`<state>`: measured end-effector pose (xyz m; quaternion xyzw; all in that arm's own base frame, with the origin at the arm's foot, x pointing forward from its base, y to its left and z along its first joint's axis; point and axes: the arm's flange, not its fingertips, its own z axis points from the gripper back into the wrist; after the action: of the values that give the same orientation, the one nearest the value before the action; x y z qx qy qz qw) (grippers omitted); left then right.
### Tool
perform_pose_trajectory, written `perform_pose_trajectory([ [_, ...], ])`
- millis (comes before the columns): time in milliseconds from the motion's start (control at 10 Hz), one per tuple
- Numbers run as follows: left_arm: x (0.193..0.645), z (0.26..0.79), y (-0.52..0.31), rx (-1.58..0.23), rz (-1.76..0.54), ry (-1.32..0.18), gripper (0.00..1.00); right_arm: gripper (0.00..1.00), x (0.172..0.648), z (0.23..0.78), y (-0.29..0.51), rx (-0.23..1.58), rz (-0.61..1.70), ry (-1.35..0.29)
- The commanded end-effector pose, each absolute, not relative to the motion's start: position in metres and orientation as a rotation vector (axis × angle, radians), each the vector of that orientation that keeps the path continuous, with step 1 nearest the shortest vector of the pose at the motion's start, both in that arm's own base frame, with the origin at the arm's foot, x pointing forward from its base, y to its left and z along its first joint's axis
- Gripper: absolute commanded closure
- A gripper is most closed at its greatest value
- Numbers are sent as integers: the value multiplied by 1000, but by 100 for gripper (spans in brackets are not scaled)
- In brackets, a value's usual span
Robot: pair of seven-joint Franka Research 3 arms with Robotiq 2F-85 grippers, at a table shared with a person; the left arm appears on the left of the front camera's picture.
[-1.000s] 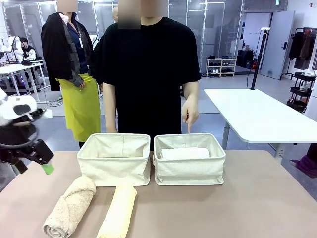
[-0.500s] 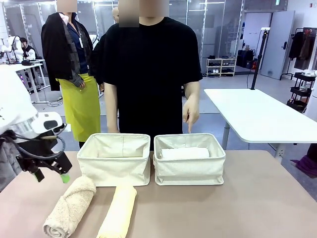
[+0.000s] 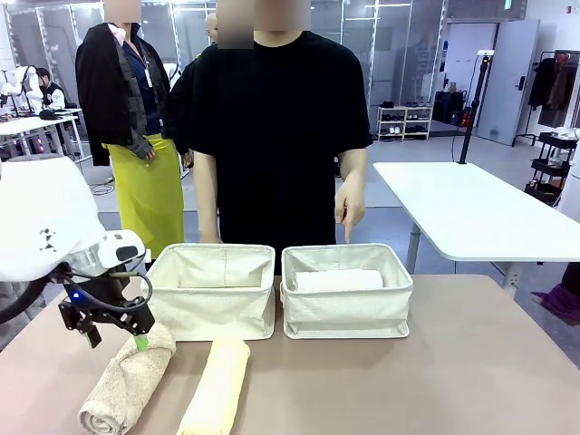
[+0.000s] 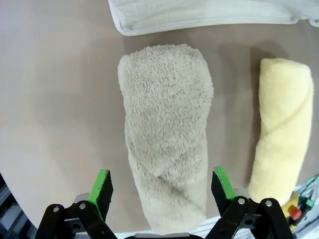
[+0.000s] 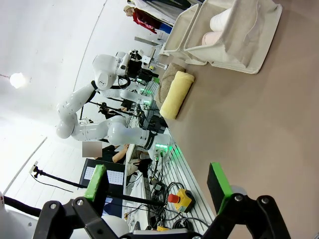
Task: Divide the towels into two baskets.
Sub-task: Pick up one hotel-folded towel from the bottom of the table and place it in the Fabric basket indicated by the person.
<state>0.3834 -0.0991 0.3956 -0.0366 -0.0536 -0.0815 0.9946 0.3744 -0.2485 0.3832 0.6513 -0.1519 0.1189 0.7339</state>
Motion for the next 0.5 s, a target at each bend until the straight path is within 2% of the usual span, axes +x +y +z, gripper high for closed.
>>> perform_pose_trajectory([
  [0, 344, 349, -95, -41, -124, -135, 0, 0, 372, 385, -247, 1432, 261, -343],
  [300, 336, 319, -91, -34, -108, -121, 0, 0, 372, 385, -247, 1432, 261, -343],
  [400, 331, 312, -92, -71, -100, -68, 0, 0, 372, 385, -247, 1432, 261, -343],
])
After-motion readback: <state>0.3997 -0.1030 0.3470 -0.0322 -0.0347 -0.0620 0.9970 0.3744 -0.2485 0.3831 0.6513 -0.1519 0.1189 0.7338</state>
